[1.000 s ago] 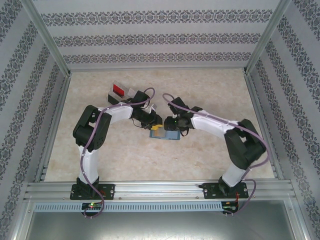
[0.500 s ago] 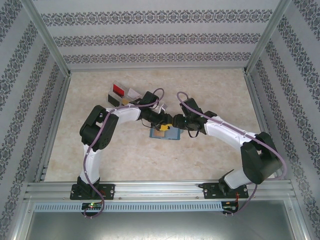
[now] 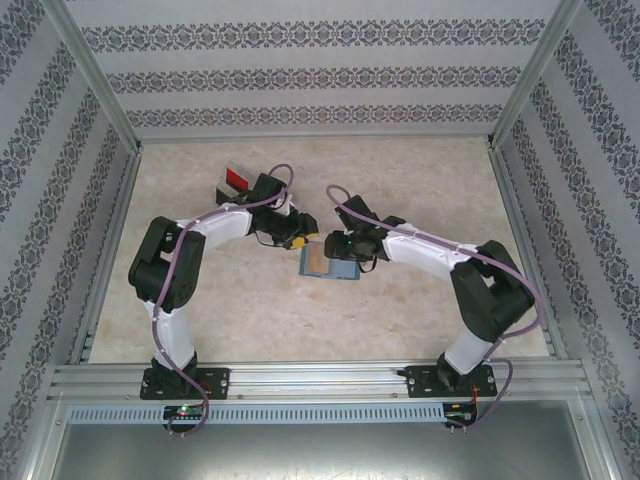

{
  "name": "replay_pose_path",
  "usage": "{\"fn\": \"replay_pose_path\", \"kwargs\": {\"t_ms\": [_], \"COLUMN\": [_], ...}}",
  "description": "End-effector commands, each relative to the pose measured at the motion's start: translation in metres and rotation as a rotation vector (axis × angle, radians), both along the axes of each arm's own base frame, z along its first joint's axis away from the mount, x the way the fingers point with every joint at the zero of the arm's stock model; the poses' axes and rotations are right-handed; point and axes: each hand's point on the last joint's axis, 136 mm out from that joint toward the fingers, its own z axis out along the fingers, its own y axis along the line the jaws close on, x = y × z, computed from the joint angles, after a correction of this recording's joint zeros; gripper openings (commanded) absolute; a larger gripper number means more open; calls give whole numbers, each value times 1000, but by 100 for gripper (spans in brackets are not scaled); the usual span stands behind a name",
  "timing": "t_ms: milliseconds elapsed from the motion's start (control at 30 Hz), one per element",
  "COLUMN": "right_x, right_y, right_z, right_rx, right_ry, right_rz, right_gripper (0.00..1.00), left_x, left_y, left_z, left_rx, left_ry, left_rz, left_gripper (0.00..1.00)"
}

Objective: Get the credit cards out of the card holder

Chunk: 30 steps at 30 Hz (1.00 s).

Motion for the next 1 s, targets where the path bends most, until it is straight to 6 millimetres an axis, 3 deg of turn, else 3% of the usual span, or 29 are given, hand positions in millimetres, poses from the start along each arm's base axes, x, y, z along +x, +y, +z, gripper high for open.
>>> {"fn": "replay_pose_path", "kwargs": {"t_ms": [0, 367, 700, 967], "right_x": [1, -2, -8, -9], "right_y": [13, 17, -8, -11], "right_z": [-7, -43, -69, -76], "right_rx": [2, -71, -223, -243], "right_ry": [35, 154, 207, 213], "right_rz": [24, 51, 26, 28], "right_gripper": [51, 45, 37, 32], "left_x": [-7, -15, -20, -24], "left_y": [20, 9, -1, -11], "left_z": [-10, -12, -12, -21], "left_rx": [63, 12, 7, 12], "left_ry": [34, 60, 58, 75], "left_rz": [45, -14, -67, -102], "left_gripper": [49, 49, 40, 36]}}
